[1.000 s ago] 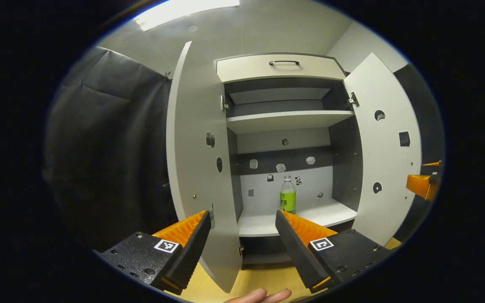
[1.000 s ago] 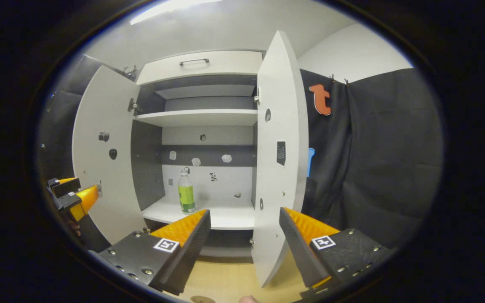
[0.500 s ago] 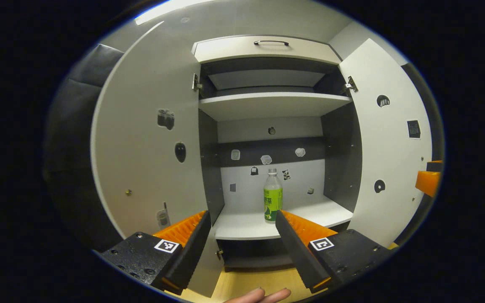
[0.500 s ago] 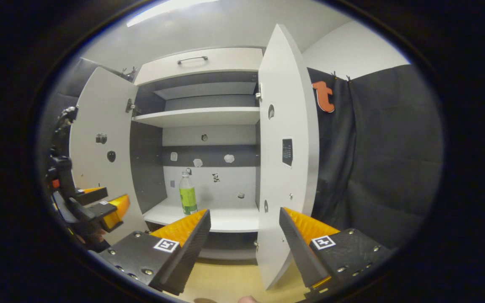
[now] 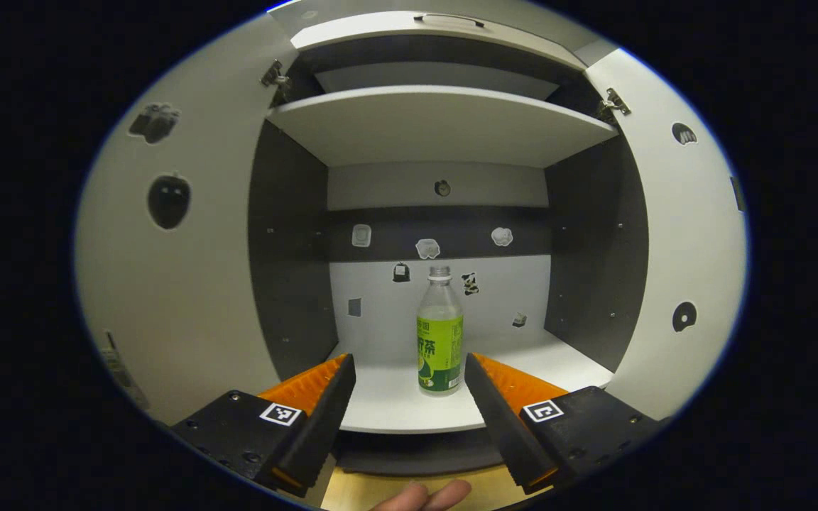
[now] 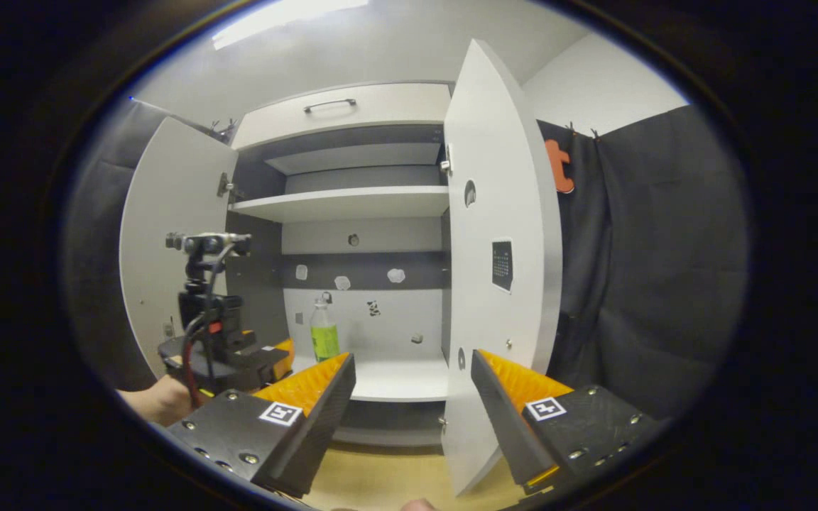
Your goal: Grasp the bottle in the cabinet with the left hand and place it on the coaster, then close the right door with the right hand and the left door with the left hand.
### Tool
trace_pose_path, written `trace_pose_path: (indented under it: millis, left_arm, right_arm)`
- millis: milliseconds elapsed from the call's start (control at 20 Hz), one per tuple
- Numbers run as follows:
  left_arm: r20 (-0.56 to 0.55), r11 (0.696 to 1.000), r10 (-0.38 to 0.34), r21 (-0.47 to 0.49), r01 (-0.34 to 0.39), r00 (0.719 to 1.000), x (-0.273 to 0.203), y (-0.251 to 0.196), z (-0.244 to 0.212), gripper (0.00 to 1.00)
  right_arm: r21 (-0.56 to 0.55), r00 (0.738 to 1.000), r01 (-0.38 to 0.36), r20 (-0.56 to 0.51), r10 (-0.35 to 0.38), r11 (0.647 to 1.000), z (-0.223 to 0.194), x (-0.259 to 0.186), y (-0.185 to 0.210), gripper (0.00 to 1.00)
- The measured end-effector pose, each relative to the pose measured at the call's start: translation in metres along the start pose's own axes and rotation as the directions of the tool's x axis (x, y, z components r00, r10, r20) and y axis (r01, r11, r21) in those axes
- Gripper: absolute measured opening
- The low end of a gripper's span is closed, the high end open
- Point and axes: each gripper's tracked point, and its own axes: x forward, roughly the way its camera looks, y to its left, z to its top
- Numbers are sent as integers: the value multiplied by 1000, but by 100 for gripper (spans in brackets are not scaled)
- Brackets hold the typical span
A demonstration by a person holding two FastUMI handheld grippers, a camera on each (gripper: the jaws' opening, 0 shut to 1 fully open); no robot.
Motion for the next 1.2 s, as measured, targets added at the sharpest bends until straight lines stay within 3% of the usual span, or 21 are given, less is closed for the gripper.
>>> trace_pose_path:
  millis: [250, 400, 800, 950, 1000, 1200]
  left_arm:
    - [-38, 999, -28, -36, 27, 999, 59, -12, -18, 98]
    - [-41, 997, -70, -28, 69, 997, 82, -24, -22, 98]
    - [-24, 994, -96, -53, 94, 995, 135, -31, -21, 97]
    - [-61, 996, -84, -45, 81, 995, 137, -29, -32, 89]
    - [-41, 996, -87, -42, 85, 995, 134, -28, -27, 81]
    - [-41, 990, -117, -82, 113, 992, 109, -33, -28, 80]
  right_arm:
    - [-13, 1000, -7, -3, 7, 1000, -8, 2, 5, 98]
    - [-28, 1000, -13, -19, 12, 1000, -17, 5, 9, 99]
    - [-52, 999, 0, -51, -3, 999, -28, 6, 9, 99]
    - [-56, 998, 2, -58, -5, 998, -31, 1, 7, 99]
    - [-54, 998, -2, -60, -1, 999, -31, 0, 7, 99]
    - [-50, 998, -18, -54, 15, 999, -28, -8, 10, 99]
